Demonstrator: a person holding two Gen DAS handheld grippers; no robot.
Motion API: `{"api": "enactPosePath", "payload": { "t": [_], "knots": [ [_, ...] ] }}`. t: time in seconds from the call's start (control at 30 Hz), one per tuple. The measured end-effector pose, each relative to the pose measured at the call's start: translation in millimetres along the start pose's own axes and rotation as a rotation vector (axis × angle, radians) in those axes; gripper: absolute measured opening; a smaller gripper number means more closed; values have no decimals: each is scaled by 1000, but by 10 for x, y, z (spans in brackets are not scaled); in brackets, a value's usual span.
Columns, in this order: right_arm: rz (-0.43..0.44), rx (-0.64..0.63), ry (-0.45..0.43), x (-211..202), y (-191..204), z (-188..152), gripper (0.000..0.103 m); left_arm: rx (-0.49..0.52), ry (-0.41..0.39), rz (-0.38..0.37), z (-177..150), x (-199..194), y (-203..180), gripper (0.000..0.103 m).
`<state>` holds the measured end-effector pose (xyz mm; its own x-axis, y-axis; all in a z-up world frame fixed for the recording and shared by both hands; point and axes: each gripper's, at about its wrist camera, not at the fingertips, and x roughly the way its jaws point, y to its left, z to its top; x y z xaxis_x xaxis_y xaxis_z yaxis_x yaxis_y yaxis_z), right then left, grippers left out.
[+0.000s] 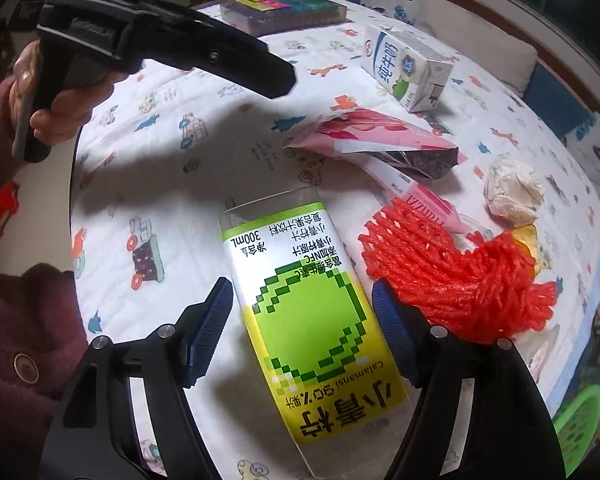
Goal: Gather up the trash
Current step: 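Grasp the yellow-green juice box with the right tool while the left tool grasps the pink wrapper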
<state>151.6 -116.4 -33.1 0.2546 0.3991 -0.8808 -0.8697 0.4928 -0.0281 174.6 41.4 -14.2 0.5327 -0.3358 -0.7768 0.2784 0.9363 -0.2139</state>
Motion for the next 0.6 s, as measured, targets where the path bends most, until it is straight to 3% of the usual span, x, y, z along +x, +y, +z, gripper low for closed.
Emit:
{"api": "enactPosePath", "payload": {
  "t": [0.23, 0.43, 0.6],
  "knots": [
    [-21, 13, -12, -131, 68, -75, 67, 96, 29, 2, 62, 163, -141, 85],
    [-56, 105, -63, -399, -10, -164, 65, 222, 56, 34, 91, 344, -341, 85],
    [-90, 204, -132, -656, -97, -269, 64, 271, 72, 60, 132, 511, -398, 85]
  ]
}}
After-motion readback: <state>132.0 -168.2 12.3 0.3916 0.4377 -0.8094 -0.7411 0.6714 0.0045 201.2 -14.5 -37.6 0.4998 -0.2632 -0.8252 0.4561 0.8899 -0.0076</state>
